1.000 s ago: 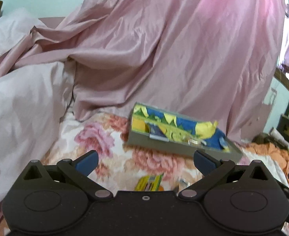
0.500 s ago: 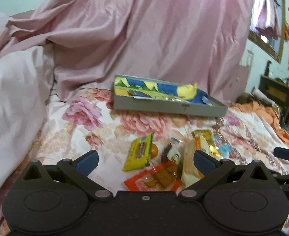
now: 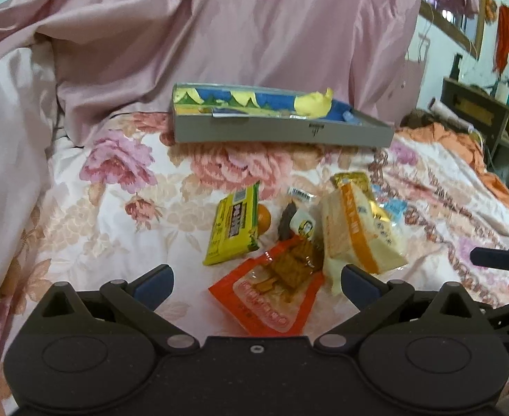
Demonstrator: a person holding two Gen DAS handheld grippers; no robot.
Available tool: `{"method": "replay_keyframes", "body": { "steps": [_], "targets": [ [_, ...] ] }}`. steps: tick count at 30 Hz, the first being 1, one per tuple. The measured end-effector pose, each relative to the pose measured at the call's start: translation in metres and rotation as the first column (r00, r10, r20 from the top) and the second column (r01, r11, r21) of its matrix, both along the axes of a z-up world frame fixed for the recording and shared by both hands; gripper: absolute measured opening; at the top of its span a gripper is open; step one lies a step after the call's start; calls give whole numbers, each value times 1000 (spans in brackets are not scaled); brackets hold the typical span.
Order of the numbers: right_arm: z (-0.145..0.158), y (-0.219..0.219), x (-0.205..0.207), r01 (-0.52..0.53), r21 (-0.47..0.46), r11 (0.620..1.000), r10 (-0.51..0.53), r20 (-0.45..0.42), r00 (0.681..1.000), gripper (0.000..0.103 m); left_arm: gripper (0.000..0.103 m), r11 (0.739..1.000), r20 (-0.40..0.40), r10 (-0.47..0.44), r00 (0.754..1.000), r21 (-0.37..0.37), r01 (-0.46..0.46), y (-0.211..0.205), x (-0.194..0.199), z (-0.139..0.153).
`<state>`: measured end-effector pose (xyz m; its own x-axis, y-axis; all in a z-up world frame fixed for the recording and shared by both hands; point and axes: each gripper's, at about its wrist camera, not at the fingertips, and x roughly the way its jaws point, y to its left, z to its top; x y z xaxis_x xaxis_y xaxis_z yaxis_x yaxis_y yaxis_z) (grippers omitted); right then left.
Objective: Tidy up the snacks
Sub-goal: 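Lift both grippers out of the tray and return over the snacks, then lower the right gripper onto the cream bread bag while the left gripper approaches the spicy strip pack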
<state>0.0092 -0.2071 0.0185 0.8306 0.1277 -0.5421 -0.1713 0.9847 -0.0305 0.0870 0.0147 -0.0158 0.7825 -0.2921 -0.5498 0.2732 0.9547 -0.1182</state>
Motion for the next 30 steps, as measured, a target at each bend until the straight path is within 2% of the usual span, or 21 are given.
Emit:
{"method": "replay_keyframes", "body": {
  "steps": [11,15,19,22,28,30],
  "targets": [
    [-19,-6,19,18,44,999,-15,-73,997,103,102,997,-39,-37,999,64,39,-1,19,-26],
    [-24,-14,36,37,152,988,-18,-124,992,103,102,995,-30,-53,998,86,55,-2,25,-28],
    [-26,-29,54,95,308,947,-30,-208,978,103,102,995,-31,-58,998,83,60,-3,34,-29],
    [-25,-35,68,123,363,924,-35,-241,970,103,102,992,-32,-87,996,87,90,-6,41,-31],
    [-18,-24,99,159,355,921,-71,-249,966,102,102,973,-23,-194,981,126,195,-17,50,-36],
    [-20,-21,111,206,360,910,-101,-289,952,97,102,968,-24,-207,978,143,209,-22,52,-39]
  ]
}}
